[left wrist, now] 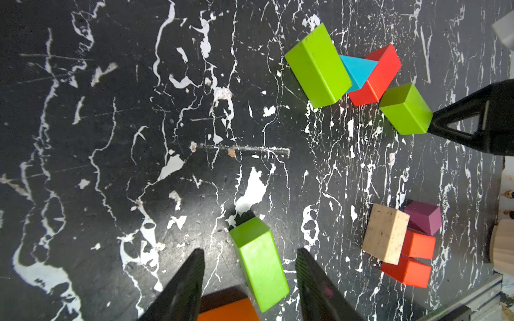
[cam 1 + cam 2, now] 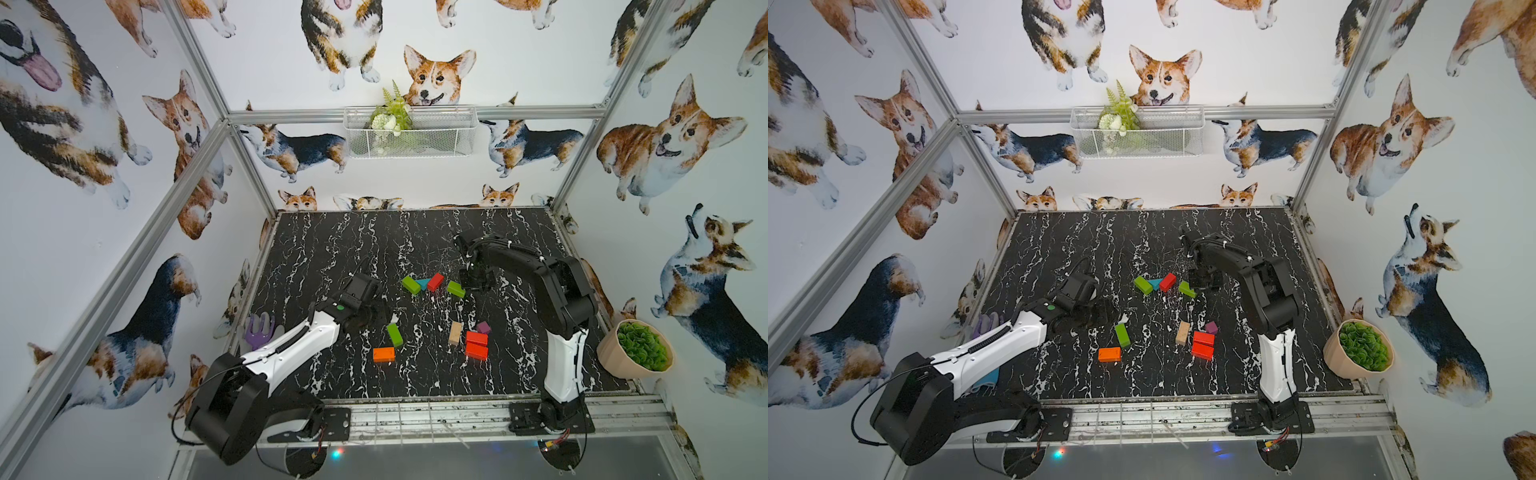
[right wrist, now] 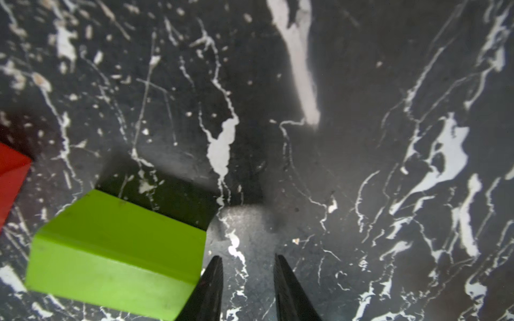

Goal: Assemble a heart with building blocks
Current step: Assemble the building block at the center of the board.

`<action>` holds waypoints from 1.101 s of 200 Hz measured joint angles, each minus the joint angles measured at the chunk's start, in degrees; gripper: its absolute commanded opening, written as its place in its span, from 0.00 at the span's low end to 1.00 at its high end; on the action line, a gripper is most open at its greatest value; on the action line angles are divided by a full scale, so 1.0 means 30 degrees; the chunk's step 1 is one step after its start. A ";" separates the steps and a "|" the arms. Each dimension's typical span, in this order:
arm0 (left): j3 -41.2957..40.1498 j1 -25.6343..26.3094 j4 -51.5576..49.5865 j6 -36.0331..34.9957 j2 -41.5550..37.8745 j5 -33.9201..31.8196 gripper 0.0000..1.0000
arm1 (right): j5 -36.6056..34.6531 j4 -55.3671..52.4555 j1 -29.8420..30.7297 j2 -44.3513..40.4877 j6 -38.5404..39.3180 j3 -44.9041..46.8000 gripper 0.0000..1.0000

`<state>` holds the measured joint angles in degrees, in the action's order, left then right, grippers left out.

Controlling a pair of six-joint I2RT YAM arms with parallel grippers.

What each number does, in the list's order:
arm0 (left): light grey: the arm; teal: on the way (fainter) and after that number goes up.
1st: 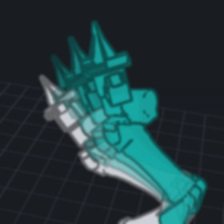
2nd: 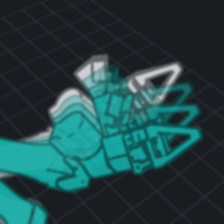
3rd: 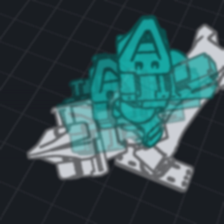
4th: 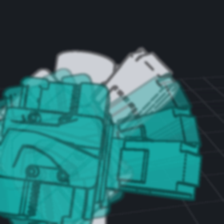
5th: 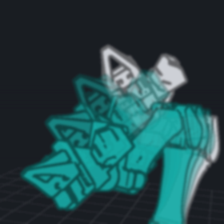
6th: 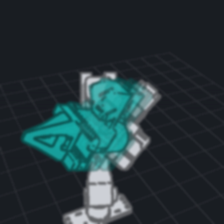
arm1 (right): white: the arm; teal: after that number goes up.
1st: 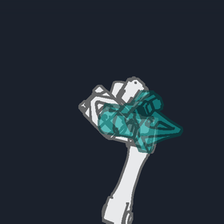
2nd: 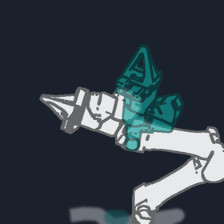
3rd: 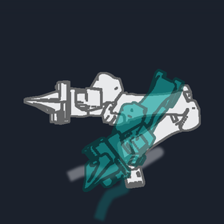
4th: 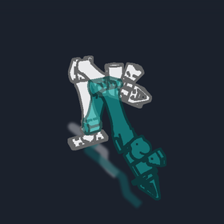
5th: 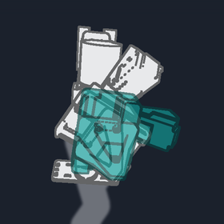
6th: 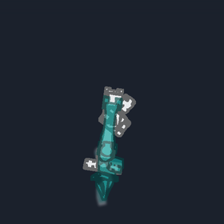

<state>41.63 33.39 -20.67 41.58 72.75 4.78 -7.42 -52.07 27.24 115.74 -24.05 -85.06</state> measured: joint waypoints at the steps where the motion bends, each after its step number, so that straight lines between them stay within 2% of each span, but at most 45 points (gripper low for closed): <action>1: 0.0000 0.0000 0.0000 0.0000 0.0000 0.0000 0.56 | 0.0000 0.0000 0.0000 0.0000 0.0000 0.0000 0.35; 220: 0.0219 0.0000 0.0036 -0.0007 0.0153 0.0022 0.56 | -0.0386 -0.0219 0.0423 0.1100 0.0073 -0.2004 0.35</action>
<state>42.28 33.39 -20.56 41.56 73.21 4.84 -8.58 -52.73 28.51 119.04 -23.83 -91.07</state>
